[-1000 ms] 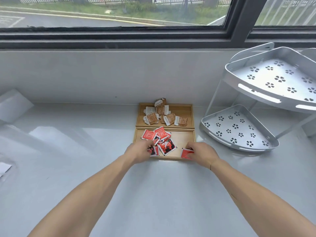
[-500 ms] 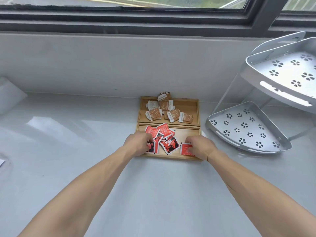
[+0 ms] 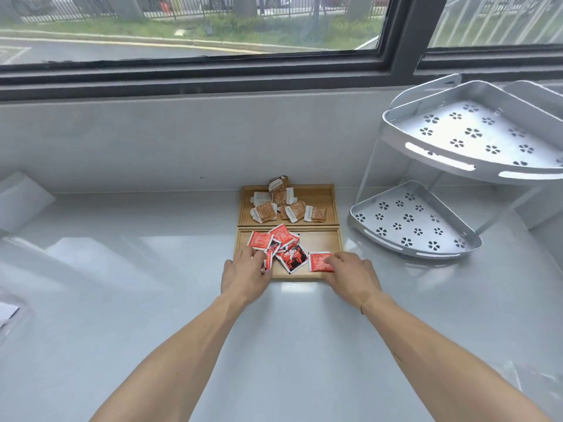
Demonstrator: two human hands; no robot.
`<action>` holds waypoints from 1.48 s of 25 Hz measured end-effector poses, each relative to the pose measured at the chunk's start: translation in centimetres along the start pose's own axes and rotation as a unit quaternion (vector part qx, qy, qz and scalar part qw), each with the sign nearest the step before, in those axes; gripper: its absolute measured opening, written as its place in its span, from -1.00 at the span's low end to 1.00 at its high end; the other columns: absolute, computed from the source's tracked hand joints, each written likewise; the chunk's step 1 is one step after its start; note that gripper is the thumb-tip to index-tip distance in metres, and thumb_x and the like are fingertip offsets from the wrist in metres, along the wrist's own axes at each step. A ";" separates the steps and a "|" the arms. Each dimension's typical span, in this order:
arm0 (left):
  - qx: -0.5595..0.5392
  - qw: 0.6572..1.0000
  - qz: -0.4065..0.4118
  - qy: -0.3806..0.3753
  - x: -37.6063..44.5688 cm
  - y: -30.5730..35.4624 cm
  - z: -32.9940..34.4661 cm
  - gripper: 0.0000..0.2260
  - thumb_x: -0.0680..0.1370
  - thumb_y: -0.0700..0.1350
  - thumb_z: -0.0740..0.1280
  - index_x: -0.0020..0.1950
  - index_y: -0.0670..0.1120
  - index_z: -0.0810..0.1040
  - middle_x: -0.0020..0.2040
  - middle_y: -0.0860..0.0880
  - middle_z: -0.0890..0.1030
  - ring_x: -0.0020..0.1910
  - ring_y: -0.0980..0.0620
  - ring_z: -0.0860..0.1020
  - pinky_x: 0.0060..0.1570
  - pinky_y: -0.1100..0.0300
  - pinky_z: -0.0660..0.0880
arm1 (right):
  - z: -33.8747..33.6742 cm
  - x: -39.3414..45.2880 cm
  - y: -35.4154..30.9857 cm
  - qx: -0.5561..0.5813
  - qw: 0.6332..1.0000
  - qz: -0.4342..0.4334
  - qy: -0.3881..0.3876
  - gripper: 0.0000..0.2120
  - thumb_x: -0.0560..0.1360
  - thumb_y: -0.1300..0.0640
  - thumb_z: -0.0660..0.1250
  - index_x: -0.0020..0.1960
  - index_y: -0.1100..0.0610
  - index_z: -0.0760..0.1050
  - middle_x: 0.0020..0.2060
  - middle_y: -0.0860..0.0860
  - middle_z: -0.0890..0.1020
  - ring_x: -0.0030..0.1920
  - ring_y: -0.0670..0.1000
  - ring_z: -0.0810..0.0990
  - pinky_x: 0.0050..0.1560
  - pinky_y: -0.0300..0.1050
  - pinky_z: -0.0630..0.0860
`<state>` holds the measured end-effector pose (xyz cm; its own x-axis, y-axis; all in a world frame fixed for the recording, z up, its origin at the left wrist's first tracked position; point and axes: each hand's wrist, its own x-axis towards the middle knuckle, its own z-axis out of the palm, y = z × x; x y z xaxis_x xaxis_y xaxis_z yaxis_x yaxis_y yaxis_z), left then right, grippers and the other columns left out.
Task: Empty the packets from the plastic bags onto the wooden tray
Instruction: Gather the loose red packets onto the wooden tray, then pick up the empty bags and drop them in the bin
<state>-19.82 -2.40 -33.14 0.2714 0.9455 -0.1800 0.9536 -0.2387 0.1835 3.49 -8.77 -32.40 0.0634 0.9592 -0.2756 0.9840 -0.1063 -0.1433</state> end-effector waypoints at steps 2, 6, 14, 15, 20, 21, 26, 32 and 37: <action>-0.015 1.000 0.013 -0.016 -1.5 1.0 0.2 -0.69 0.52 0.06 0.22 0.24 0.04 0.50 0.25 -0.01 0.49 0.25 -0.08 0.43 0.16 -0.01 0.40 | 0.1 -2.0 0.1 -0.011 1.000 0.010 -0.003 -0.68 0.59 -0.07 0.10 0.23 0.00 0.49 0.18 -0.01 0.55 0.29 0.09 0.43 0.13 0.05 0.36; -0.013 0.991 0.080 -0.107 -4.4 2.6 1.4 -0.61 0.53 0.16 0.22 0.30 0.05 0.47 0.31 0.01 0.47 0.30 -0.05 0.40 0.21 0.02 0.37 | 0.7 -6.2 0.2 -0.014 0.997 0.067 -0.036 -0.63 0.59 -0.11 0.06 0.24 -0.02 0.52 0.19 -0.02 0.57 0.28 0.07 0.42 0.20 0.04 0.32; 0.030 0.953 0.201 -0.226 -6.7 6.1 2.6 -0.57 0.49 0.19 0.19 0.28 0.05 0.50 0.27 -0.02 0.49 0.28 -0.05 0.42 0.20 0.01 0.36 | 2.6 -16.5 0.2 0.031 0.979 0.188 -0.071 -0.63 0.60 -0.10 0.04 0.18 -0.01 0.55 0.10 -0.02 0.59 0.19 0.06 0.47 0.18 0.00 0.35; 0.033 0.947 0.219 -0.232 -6.9 6.8 2.7 -0.58 0.49 0.19 0.19 0.28 0.05 0.50 0.26 -0.02 0.49 0.27 -0.05 0.43 0.20 0.02 0.36 | 2.7 -18.0 0.4 0.038 0.976 0.204 -0.065 -0.63 0.60 -0.10 0.04 0.17 -0.01 0.56 0.08 -0.02 0.60 0.17 0.06 0.48 0.18 -0.01 0.35; 0.055 0.915 0.308 -0.254 -8.6 12.0 3.3 -0.61 0.49 0.19 0.20 0.24 0.07 0.52 0.22 0.01 0.51 0.23 -0.02 0.46 0.17 0.06 0.37 | 2.9 -26.4 2.7 0.070 0.949 0.306 -0.037 -0.62 0.59 -0.09 0.04 0.14 0.00 0.58 0.03 -0.04 0.64 0.11 0.04 0.53 0.15 -0.04 0.40; 0.052 0.908 0.324 -0.260 -9.2 13.1 3.4 -0.62 0.49 0.19 0.20 0.23 0.07 0.52 0.22 0.01 0.51 0.23 -0.02 0.46 0.18 0.07 0.37 | 3.0 -27.9 3.3 0.073 0.942 0.326 -0.031 -0.62 0.59 -0.10 0.04 0.12 0.01 0.58 0.02 -0.04 0.64 0.09 0.04 0.54 0.11 -0.04 0.40; 0.063 0.872 0.400 -0.273 -12.3 19.0 4.5 -0.63 0.49 0.18 0.22 0.23 0.08 0.52 0.21 0.04 0.52 0.23 0.01 0.46 0.20 0.08 0.40 | 3.9 -34.9 6.2 0.089 0.911 0.403 -0.018 -0.62 0.59 -0.10 0.05 0.00 0.05 0.59 -0.06 -0.03 0.65 -0.02 0.05 0.58 -0.03 -0.04 0.40; 0.066 0.860 0.438 -0.254 -15.7 25.8 5.8 -0.65 0.49 0.18 0.23 0.20 0.09 0.54 0.18 0.05 0.53 0.19 0.03 0.49 0.19 0.10 0.41 | 4.8 -41.1 11.0 0.118 0.883 0.455 0.014 -0.65 0.60 -0.11 0.08 -0.30 -0.02 0.38 -0.26 -0.09 0.52 -0.11 0.04 0.55 0.00 0.00 0.38; 0.069 0.870 0.441 -0.209 -16.9 31.0 6.8 -0.69 0.50 0.16 0.23 0.16 0.07 0.56 0.17 0.05 0.55 0.19 0.02 0.49 0.18 0.08 0.41 | 5.9 -44.0 16.8 0.107 0.867 0.483 0.050 -0.62 0.61 -0.16 0.09 -0.08 0.04 0.56 -0.07 -0.05 0.67 0.00 0.05 0.62 -0.08 -0.08 0.36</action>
<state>6.08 -27.33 -30.97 0.9018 0.2253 -0.3687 0.3495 -0.8821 0.3159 16.23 -54.32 -28.25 0.8662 0.4117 -0.2833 0.4103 -0.9095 -0.0672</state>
